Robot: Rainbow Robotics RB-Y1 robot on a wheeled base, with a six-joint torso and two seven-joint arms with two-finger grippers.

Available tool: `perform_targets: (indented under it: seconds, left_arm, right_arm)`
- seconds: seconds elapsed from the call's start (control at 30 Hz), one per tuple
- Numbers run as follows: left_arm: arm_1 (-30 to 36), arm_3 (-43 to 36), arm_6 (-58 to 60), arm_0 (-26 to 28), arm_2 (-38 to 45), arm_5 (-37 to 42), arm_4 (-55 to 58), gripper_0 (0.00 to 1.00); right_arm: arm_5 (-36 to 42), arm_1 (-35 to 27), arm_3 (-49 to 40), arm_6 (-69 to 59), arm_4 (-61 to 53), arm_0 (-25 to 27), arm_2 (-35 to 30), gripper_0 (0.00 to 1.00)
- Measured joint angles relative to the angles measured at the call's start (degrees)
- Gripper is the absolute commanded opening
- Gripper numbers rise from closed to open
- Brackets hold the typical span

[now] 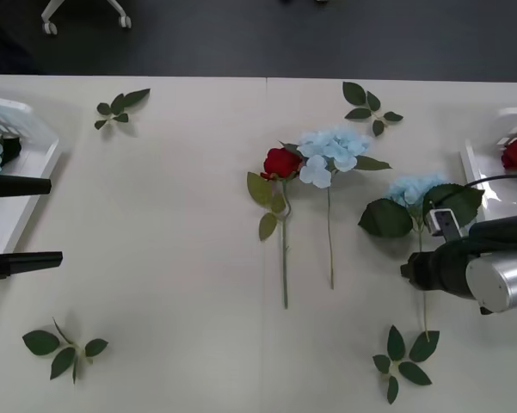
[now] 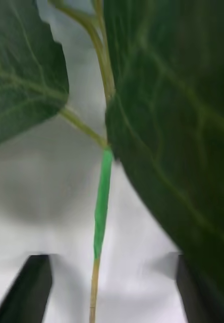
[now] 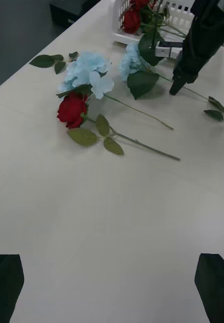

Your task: Put the red flowers into the right box and the blue flowers into the left box

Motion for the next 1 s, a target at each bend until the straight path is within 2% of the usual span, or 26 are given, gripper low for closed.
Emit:
perform_targets:
  seconds: [0.6,0.67,0.77,1.0]
  left_arm:
    - [0.0,0.0,0.0,0.0,0.0,0.0,0.0,1.00]
    - [0.0,0.0,0.0,0.0,0.0,0.0,0.0,1.00]
    - [0.0,0.0,0.0,0.0,0.0,0.0,0.0,1.00]
    - [0.0,0.0,0.0,0.0,0.0,0.0,0.0,1.00]
  right_arm:
    - [0.2,-0.1,0.3,0.0,-1.8,-1.2,0.0,0.00]
    - [2.7,-0.7,-1.4,0.0,-3.4,-1.3,-0.3,0.00]
    - [11.4,-2.7,-6.6,0.0,-9.0,-1.3,-3.2,0.00]
    - [25.9,-4.3,-18.5,0.0,-19.2,-1.3,-18.5,0.00]
